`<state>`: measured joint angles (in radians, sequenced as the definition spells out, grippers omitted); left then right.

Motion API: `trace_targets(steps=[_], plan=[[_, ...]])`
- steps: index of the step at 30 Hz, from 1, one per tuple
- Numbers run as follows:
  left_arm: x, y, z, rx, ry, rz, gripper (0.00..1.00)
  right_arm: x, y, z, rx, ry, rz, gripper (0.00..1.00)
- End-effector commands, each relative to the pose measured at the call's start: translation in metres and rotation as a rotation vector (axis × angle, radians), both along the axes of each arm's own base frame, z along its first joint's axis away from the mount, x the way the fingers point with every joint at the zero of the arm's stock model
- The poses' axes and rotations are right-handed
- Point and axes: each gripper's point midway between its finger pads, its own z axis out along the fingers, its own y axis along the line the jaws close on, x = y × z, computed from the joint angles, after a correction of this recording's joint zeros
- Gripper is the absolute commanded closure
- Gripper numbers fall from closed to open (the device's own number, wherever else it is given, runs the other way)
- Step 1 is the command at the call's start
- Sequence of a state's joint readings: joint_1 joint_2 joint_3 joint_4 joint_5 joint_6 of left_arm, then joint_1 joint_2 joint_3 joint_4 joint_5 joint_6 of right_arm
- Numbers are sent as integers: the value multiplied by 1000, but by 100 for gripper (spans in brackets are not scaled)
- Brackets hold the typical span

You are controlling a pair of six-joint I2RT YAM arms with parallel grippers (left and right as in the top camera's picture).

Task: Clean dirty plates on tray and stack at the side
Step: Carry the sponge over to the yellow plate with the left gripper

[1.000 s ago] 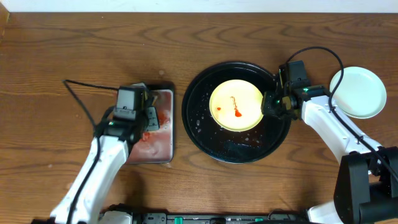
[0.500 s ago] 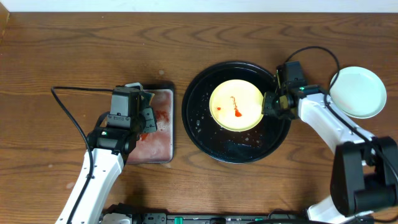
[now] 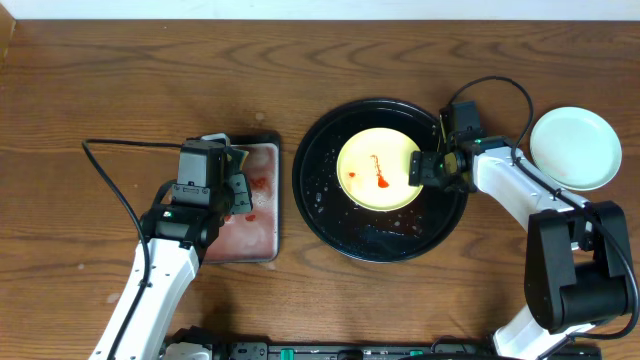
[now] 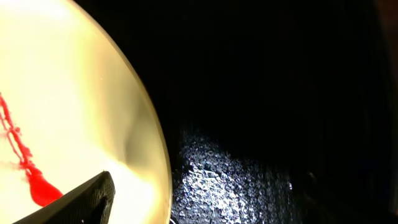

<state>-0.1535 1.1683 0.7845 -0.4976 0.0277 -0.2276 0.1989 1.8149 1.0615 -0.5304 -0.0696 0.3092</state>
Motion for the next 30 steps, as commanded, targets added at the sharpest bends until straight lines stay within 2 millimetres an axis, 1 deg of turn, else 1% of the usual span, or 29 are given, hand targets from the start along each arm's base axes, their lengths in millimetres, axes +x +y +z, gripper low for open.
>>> trace_targets(steps=[1, 4, 5, 6, 7, 8, 10, 13, 16, 18, 21, 23, 24, 26, 27, 30], plan=[[1, -2, 5, 2, -18, -21, 93, 7, 2, 3, -7, -22, 14, 11], [1, -2, 6, 2, -19, -20, 93, 7, 6, 4, 16, -21, 21, 12], [1, -2, 6, 2, -19, -21, 93, 7, 7, 4, 19, -23, 21, 14], [1, -2, 6, 2, -19, -21, 93, 8, 7, 4, 19, -24, 21, 24], [1, -2, 5, 2, -18, -21, 93, 8, 7, 4, 19, -24, 21, 28], [1, -2, 5, 2, -18, -21, 92, 8, 7, 4, 19, -24, 21, 41], [1, -2, 6, 0, -19, -21, 93, 8, 7, 4, 19, -24, 21, 58], [1, -5, 7, -10, -21, -30, 93, 8, 7, 4, 19, -24, 21, 78], [3, -11, 11, -13, -32, -48, 93, 7, 9, 4, 19, -25, 27, 92], [4, -18, 14, -16, -44, -70, 93, 7, 11, 5, 19, -28, 31, 98], [6, -32, 19, -28, -64, -101, 93, 7, 12, 5, 22, -26, 27, 99], [7, -48, 23, -47, -85, -134, 93, 6, 12, 4, 28, -20, 13, 99], [7, -61, 26, -71, -101, -164, 93, 5, 17, 5, 46, -16, 23, 99], [7, -76, 31, -98, -125, -190, 93, 3, 25, 5, 71, -9, 25, 99], [8, -89, 36, -124, -148, -204, 93, 1, 30, 5, 78, -4, 15, 99], [12, -104, 41, -185, -169, -187, 93, -2, 40, 5, 98, 8, -13, 99]])
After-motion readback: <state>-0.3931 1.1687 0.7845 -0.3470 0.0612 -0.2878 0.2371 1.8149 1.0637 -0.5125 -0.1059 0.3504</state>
